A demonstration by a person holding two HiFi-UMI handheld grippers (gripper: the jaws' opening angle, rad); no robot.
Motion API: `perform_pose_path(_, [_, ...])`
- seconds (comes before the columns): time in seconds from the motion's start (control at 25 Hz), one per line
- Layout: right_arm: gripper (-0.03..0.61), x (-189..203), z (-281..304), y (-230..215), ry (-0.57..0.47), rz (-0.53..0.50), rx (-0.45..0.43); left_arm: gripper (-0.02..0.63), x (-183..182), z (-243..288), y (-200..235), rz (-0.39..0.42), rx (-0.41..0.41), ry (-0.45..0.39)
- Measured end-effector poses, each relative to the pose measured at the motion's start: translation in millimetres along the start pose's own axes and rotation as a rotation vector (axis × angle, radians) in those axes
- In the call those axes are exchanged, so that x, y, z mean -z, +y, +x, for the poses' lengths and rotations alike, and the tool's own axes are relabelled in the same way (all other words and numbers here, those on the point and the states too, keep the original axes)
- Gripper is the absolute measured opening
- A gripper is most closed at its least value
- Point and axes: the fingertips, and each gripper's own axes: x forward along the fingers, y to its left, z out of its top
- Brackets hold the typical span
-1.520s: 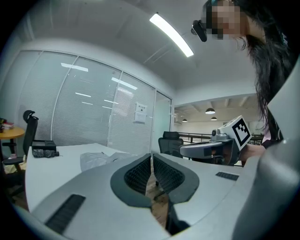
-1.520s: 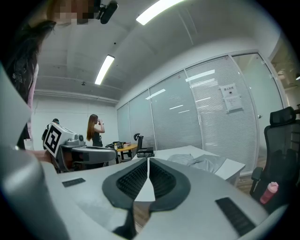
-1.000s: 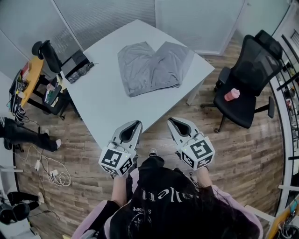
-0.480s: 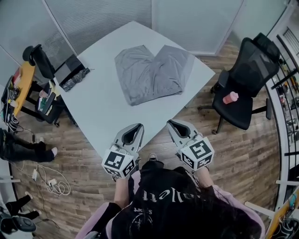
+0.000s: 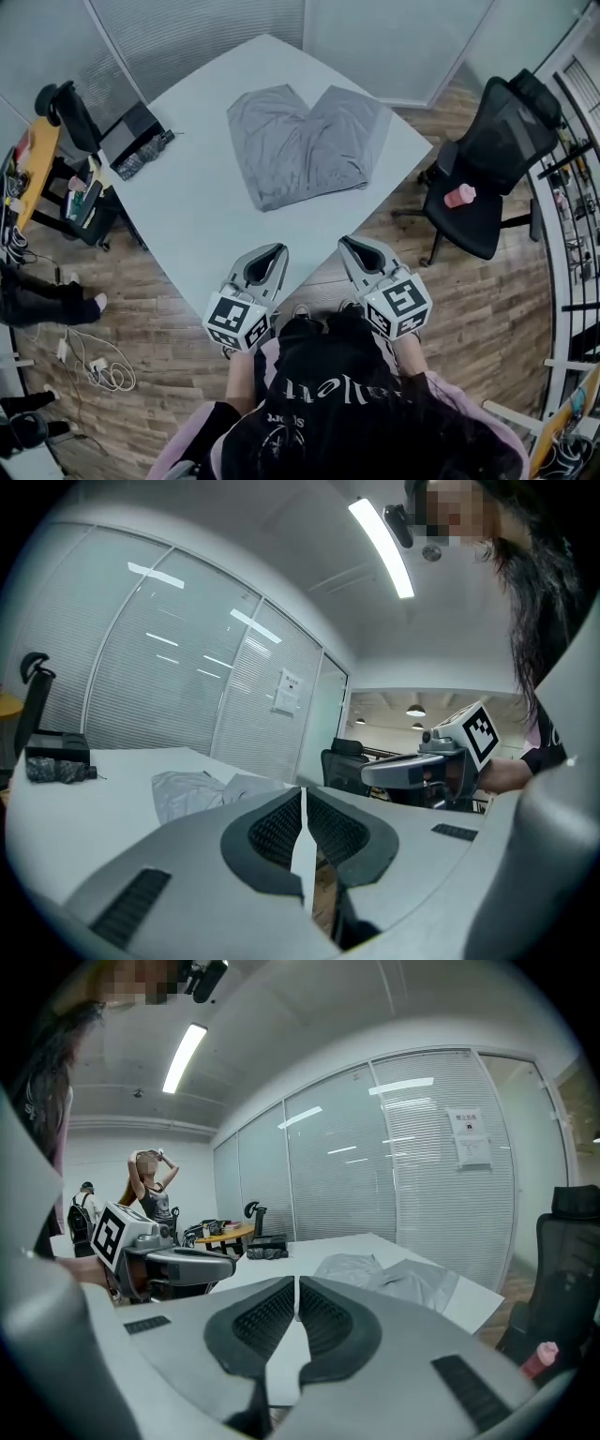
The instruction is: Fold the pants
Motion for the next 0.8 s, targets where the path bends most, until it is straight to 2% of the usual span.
perform_pose_path(0.2, [0.029, 3, 7, -17, 0.012, 0.003, -0.007, 0.035, 5, 14, 2, 0.0, -0.008, 0.025])
perform_pose_path(0.32, [0.029, 5, 16, -31, 0.02, 0.002, -0.029, 0.035, 8, 26, 10, -0.005, -0.041, 0.036])
perform_pose_path(0.6, [0.031, 9, 53, -88, 0.06, -0.026, -0.093, 0.036, 13, 65, 36, -0.004, -0.144, 0.066])
perform_pose_path(0.8, [0.031, 33, 87, -144, 0.144, -0.088, -0.117, 0.037, 28, 91, 71, -0.006, -0.267, 0.112])
